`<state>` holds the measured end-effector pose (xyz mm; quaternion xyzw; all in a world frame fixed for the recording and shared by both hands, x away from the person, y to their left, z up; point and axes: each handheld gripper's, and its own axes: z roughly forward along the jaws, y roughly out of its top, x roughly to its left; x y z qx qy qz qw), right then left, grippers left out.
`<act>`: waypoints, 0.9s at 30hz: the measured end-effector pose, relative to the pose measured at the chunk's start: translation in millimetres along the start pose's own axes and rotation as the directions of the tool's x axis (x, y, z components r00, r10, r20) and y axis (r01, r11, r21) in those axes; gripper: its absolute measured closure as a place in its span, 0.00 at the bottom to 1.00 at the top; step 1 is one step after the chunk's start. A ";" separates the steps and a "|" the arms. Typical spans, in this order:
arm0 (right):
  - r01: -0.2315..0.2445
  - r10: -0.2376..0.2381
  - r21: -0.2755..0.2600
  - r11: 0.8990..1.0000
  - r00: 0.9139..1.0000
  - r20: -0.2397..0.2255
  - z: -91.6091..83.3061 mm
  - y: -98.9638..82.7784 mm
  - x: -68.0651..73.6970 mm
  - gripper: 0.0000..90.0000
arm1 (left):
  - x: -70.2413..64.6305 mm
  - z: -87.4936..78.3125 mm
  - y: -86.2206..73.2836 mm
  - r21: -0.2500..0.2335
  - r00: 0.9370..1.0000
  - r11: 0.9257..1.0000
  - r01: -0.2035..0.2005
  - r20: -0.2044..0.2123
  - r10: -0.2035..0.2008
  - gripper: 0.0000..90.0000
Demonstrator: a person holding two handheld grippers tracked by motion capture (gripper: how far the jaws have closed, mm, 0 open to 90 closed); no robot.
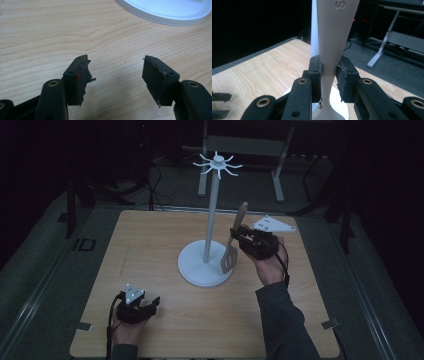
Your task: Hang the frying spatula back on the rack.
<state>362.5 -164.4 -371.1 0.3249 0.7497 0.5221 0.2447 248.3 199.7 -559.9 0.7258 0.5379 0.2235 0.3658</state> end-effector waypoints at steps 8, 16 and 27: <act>0.008 -0.008 -0.016 1.000 1.000 0.008 -1.2 13.0 -3.1 0.83 | 0.2 -0.1 0.0 -0.002 1.000 1.000 0.002 0.001 -0.002 0.42; -0.037 0.036 -0.058 0.998 0.999 -0.031 -1.4 21.1 -9.9 0.83 | 0.1 -0.1 0.1 0.002 1.000 1.000 0.000 0.002 0.000 0.42; -0.032 0.030 -0.056 0.998 0.999 -0.039 -0.3 36.0 -13.0 0.83 | -0.2 0.3 0.0 0.003 1.000 1.000 0.000 0.003 0.000 0.42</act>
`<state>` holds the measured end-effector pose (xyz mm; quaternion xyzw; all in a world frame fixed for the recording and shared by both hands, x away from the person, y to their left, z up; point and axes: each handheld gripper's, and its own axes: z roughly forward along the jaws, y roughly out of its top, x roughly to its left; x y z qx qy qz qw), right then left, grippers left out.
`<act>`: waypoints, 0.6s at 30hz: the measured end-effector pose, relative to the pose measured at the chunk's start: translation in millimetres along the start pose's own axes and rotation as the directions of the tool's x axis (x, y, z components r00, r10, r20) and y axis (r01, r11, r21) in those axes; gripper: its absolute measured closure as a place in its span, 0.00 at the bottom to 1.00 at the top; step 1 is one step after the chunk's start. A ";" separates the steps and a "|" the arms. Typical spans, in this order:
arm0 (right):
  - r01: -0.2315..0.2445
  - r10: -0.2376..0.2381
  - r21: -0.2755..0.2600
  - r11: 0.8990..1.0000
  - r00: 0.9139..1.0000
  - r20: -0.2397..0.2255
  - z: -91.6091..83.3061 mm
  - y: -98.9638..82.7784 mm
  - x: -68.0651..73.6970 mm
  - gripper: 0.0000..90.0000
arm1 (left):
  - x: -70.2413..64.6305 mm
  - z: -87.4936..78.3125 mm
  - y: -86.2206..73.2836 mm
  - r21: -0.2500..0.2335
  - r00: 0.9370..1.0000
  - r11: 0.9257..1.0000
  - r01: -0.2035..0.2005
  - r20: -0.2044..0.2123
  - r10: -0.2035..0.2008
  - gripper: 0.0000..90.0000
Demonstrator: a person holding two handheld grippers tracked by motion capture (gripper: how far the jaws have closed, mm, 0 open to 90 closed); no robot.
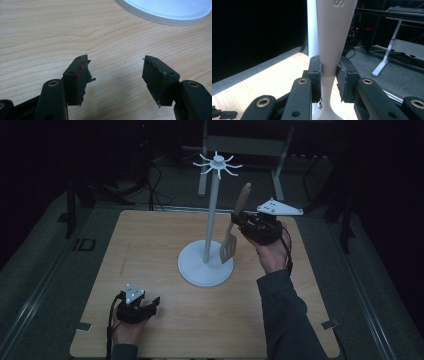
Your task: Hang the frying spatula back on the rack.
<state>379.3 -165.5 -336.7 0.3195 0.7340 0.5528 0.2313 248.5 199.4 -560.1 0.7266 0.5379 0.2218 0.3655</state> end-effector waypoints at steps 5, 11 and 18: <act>0.014 -0.014 -0.002 1.000 1.000 -0.004 2.0 9.3 2.0 0.83 | -0.2 0.4 0.0 0.001 1.000 1.000 0.000 0.001 0.000 0.42; 0.015 -0.015 0.009 1.000 1.000 0.000 7.2 16.3 3.7 0.83 | 0.0 0.1 0.0 -0.001 1.000 1.000 0.001 0.000 -0.001 0.42; 0.027 -0.027 0.014 1.000 1.000 -0.005 13.7 21.4 8.0 0.83 | 0.7 0.1 0.1 0.000 1.000 1.000 0.001 0.001 -0.001 0.42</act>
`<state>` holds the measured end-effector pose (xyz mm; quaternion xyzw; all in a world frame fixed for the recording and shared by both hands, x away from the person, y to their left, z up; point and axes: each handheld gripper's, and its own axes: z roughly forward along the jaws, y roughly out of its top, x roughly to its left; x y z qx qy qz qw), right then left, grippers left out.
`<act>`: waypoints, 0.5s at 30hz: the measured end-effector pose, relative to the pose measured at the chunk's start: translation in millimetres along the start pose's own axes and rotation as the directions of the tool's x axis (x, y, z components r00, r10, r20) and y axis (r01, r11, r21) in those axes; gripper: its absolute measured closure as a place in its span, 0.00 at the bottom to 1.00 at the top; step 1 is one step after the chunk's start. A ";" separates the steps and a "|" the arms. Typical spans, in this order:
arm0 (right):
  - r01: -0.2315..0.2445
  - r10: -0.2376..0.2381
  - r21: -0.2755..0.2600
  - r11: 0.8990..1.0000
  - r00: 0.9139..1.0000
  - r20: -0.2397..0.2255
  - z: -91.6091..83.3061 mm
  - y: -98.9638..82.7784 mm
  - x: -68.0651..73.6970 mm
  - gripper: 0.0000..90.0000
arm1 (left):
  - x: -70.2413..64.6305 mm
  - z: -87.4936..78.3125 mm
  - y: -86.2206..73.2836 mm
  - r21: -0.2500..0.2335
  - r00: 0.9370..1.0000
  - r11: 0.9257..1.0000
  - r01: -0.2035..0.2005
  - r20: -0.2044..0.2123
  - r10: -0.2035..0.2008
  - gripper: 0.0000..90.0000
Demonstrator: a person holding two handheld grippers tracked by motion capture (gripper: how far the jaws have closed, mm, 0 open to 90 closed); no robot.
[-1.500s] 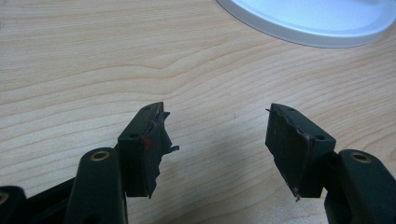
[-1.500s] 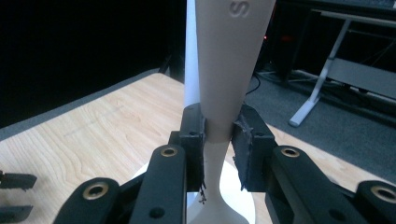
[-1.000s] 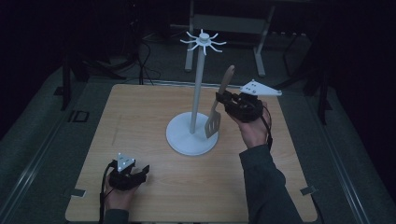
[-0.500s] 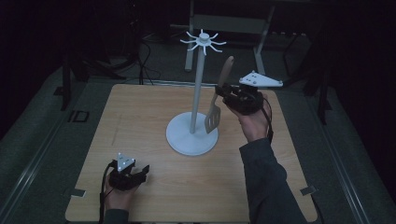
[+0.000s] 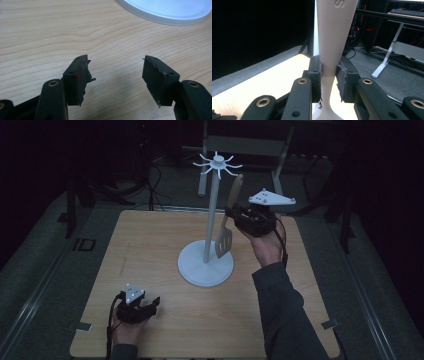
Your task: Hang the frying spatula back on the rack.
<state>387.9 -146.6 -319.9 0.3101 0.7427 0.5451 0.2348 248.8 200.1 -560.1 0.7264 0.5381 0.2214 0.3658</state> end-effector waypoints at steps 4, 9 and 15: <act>-0.011 0.011 0.002 1.000 1.000 0.006 2.2 2.4 -0.7 0.83 | 0.6 0.0 -0.1 -0.002 1.000 1.000 0.001 0.001 -0.001 0.42; -0.024 0.024 0.013 1.000 1.000 0.008 5.1 3.1 -2.8 0.83 | 1.0 -0.2 0.0 -0.002 1.000 1.000 0.002 0.001 -0.002 0.42; -0.025 0.025 0.019 1.000 1.000 0.003 7.9 4.3 -2.2 0.83 | 0.9 -0.1 0.1 0.000 1.000 1.000 0.001 -0.001 -0.001 0.42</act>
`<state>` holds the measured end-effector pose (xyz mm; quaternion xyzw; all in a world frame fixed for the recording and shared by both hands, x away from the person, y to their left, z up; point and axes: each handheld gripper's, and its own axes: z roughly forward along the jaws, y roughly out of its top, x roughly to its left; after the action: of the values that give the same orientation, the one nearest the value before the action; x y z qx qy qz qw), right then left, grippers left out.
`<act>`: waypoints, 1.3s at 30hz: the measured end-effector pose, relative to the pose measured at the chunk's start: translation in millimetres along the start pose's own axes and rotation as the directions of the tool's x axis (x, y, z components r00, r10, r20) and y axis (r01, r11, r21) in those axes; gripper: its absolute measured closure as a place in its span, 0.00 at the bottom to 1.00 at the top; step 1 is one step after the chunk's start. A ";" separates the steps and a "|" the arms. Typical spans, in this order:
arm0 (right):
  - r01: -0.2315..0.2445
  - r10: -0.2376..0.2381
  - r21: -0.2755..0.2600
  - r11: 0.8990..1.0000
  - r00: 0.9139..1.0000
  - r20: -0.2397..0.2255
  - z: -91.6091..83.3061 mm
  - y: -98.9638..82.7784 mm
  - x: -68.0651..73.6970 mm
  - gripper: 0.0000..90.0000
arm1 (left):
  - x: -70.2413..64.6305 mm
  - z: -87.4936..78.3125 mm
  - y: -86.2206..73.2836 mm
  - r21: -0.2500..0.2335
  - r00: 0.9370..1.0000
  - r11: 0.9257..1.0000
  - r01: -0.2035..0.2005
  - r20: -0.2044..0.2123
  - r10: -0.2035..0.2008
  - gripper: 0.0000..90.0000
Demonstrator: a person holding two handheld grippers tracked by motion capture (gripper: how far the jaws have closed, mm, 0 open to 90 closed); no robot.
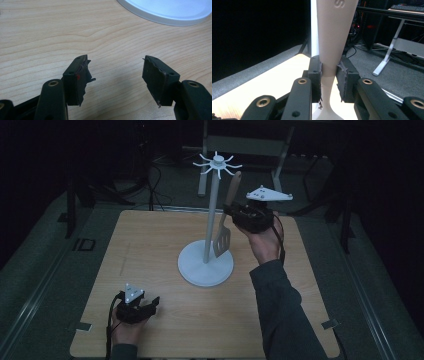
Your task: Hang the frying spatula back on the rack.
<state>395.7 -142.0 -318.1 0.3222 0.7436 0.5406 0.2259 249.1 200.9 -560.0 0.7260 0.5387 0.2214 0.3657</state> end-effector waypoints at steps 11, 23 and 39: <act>-0.006 0.006 -0.003 1.000 1.000 -0.001 1.3 1.8 -0.4 0.83 | 0.6 -0.4 -0.2 -0.001 1.000 1.000 0.003 0.000 -0.003 0.42; -0.009 0.009 0.003 1.000 1.000 0.001 4.3 1.7 0.2 0.83 | 0.5 -0.5 -0.2 -0.004 1.000 1.000 0.006 -0.001 -0.006 0.42; -0.015 0.015 0.014 1.000 1.000 -0.015 7.7 3.4 -1.4 0.83 | 0.4 0.0 -0.1 0.002 1.000 1.000 0.001 0.000 -0.001 0.42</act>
<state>402.7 -137.3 -317.3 0.3253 0.7466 0.5394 0.2141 249.2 201.4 -560.1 0.7260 0.5392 0.2210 0.3651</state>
